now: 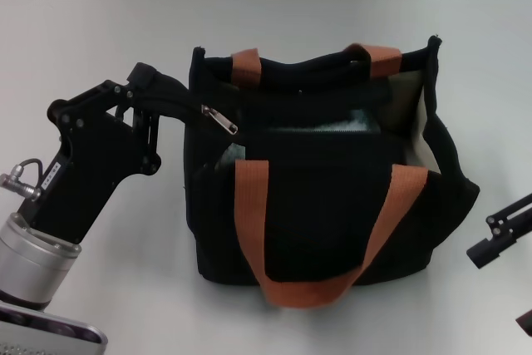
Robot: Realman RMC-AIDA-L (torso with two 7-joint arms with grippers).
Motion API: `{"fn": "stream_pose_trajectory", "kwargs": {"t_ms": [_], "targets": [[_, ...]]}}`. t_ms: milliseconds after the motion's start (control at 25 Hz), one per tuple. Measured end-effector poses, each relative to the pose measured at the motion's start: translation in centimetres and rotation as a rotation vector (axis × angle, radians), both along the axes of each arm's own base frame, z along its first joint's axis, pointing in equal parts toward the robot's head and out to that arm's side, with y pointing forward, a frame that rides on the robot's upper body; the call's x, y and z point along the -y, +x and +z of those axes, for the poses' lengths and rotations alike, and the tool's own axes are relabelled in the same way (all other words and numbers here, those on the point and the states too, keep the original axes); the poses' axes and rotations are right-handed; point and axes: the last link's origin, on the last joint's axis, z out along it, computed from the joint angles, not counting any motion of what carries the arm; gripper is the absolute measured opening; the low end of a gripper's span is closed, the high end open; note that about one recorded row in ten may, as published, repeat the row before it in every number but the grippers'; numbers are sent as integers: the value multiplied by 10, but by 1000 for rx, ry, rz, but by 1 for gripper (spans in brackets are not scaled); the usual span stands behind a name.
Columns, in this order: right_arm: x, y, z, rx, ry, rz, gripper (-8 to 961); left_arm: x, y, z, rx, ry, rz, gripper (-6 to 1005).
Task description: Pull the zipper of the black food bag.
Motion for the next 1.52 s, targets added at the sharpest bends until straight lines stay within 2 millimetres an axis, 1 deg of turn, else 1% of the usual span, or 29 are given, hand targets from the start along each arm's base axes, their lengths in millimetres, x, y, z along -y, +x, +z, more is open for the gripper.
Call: {"fn": "stream_pose_trajectory", "kwargs": {"t_ms": [80, 200, 240, 280, 320, 360, 400, 480, 520, 560, 640, 680, 720, 840, 880, 920, 1040, 1080, 1120, 1240, 1280, 1320, 1440, 1480, 1520], "targets": [[-1, -5, 2, -43, 17, 14, 733, 0, 0, 0, 1, 0, 1, 21], [-3, -6, 7, -86, 52, 13, 732, 1, -1, 0, 1, 0, 1, 22], [-4, -5, 11, -113, 84, 9, 732, 2, -1, 0, 1, 0, 1, 22], [-7, -3, 20, -170, 153, -8, 732, 2, -1, 0, 1, 0, 2, 22], [-7, -3, 20, -170, 153, -8, 732, 2, -1, 0, 1, 0, 2, 23], [-9, -1, 28, -242, 235, -37, 732, 2, -1, 0, 2, 1, 1, 23], [-9, -1, 28, -242, 235, -37, 732, 2, -1, 0, 2, 1, 1, 23], [-11, 2, 38, -345, 350, -83, 732, 3, 0, 1, 4, 1, -6, 23], [-11, 2, 38, -345, 350, -83, 731, 3, 0, 1, 4, 1, -6, 24], [-12, -1, 43, -396, 399, -81, 731, 4, 0, 0, 5, -1, -10, 24], [-12, -4, 43, -418, 414, -70, 731, 3, 2, 1, 3, 0, -26, 24], [-11, -14, 39, -450, 437, -34, 731, 2, 3, 2, 0, 3, -40, 24], [-11, -14, 39, -450, 437, -34, 731, 2, 3, 2, 0, 3, -40, 24], [-10, -29, 25, -485, 454, -5, 731, 1, 4, 3, -4, 4, -54, 25], [-10, -39, 11, -493, 440, -7, 730, 1, 5, 3, -4, 4, -60, 25], [-10, -39, 11, -493, 440, -7, 730, 1, 5, 3, -4, 4, -60, 25], [-16, -49, -13, -471, 394, -28, 730, 1, 5, 3, -5, 5, -63, 26], [-24, -53, -28, -450, 373, -69, 730, 1, 6, 4, -2, 6, -68, 26], [-24, -53, -28, -450, 373, -69, 694, 1, 6, 4, -2, 6, -68, 26], [-34, -58, -50, -409, 347, -114, 585, 2, 7, 4, 1, 8, -77, 27], [-39, -62, -61, -379, 344, -120, 549, 1, 7, 4, 2, 8, -80, 27], [-39, -62, -61, -379, 344, -120, 544, 1, 7, 4, 2, 8, -80, 27], [-44, -69, -78, -326, 341, -112, 529, 1, 8, 4, 2, 8, -84, 28], [-47, -75, -87, -296, 337, -104, 524, 1, 9, 4, 2, 6, -87, 28], [-49, -78, -93, -282, 333, -102, 518, 0, 9, 4, 2, 5, -89, 28]]}}
